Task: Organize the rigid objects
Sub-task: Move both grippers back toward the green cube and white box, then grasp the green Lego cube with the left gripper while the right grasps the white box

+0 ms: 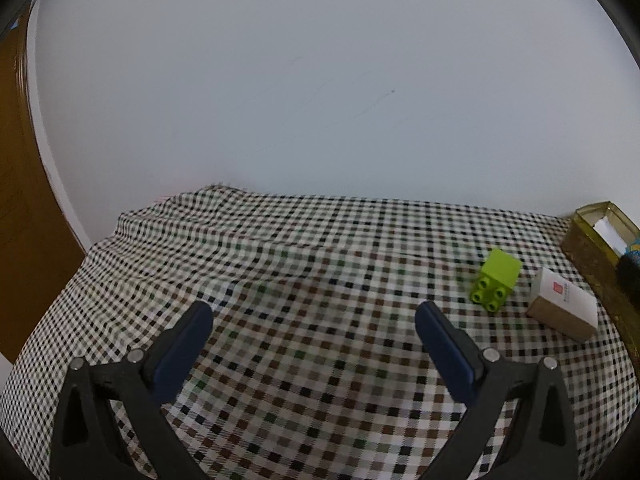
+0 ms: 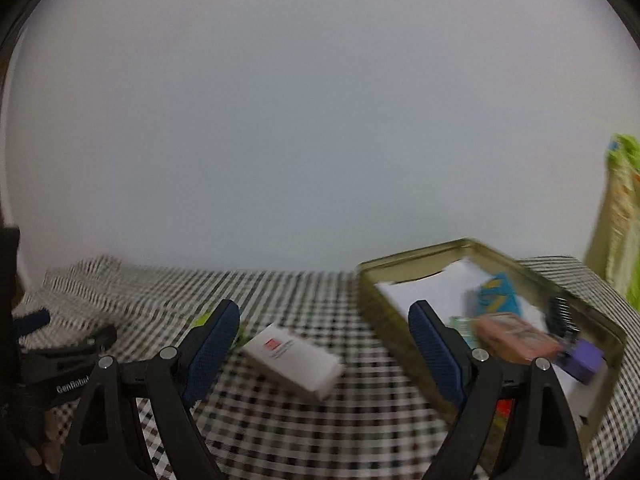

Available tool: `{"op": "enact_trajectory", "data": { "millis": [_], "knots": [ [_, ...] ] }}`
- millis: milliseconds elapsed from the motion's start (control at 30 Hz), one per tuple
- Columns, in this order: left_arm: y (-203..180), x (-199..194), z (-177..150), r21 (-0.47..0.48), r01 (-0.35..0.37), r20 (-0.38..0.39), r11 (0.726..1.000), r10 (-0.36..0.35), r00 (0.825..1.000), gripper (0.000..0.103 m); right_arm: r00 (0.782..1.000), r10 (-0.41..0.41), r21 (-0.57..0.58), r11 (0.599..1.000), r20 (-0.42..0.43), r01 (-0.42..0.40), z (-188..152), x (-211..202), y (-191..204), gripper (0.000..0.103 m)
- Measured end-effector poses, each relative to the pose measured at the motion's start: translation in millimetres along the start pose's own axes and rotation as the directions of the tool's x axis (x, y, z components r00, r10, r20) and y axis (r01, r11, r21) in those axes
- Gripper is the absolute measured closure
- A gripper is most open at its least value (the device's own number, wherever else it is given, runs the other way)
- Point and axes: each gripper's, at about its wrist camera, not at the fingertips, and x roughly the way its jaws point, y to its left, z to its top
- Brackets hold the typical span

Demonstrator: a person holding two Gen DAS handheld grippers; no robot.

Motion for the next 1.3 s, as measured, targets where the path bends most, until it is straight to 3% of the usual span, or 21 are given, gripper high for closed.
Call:
{"op": "enact_trajectory", "data": {
  "millis": [167, 333, 467, 533, 633, 800, 1000, 1167, 1300],
  "knots": [
    [-3, 3, 0, 0.009, -0.008, -0.017, 1.000, 0.008, 1.000, 0.001, 0.982, 0.092, 0.011, 0.996, -0.166, -0.091, 2, 40, 1, 0.015],
    [-2, 4, -1, 0.009, -0.007, -0.032, 1.000, 0.007, 0.999, 0.001, 0.933, 0.163, 0.060, 0.987, -0.320, -0.152, -7, 68, 2, 0.015],
    [-3, 7, -1, 0.012, -0.003, -0.052, 1.000, 0.004, 0.999, 0.001, 0.909, 0.186, 0.100, 0.982, -0.374, -0.159, -12, 81, -2, 0.015],
    [-3, 9, 0, 0.015, -0.004, -0.060, 1.000, 0.005, 0.998, 0.001, 0.885, 0.210, 0.124, 0.977, -0.416, -0.174, -17, 87, -1, 0.018],
    [-4, 11, 0, 0.020, -0.004, -0.068, 1.000, 0.005, 0.998, 0.001, 0.888, 0.196, 0.096, 0.980, -0.415, -0.172, -18, 84, 5, 0.028],
    [-4, 12, 0, 0.024, 0.000, -0.068, 1.000, 0.001, 0.998, 0.001, 0.890, 0.167, 0.026, 0.985, -0.425, -0.172, -21, 79, 16, 0.057],
    [-3, 17, -1, 0.020, 0.029, -0.087, 0.999, -0.028, 0.996, 0.001, 0.884, 0.285, 0.148, 0.958, -0.369, -0.247, -25, 64, 1, 0.058],
    [-3, 15, -1, 0.024, 0.084, -0.073, 0.996, -0.082, 0.994, 0.001, 0.930, 0.266, 0.108, 0.963, -0.255, -0.246, -24, 30, -4, 0.058],
    [-13, 12, -2, 0.040, 0.180, -0.065, 0.983, -0.178, 0.982, 0.001, 0.968, 0.189, 0.022, 0.982, -0.164, -0.188, -18, 3, -7, 0.058]
  ]
}}
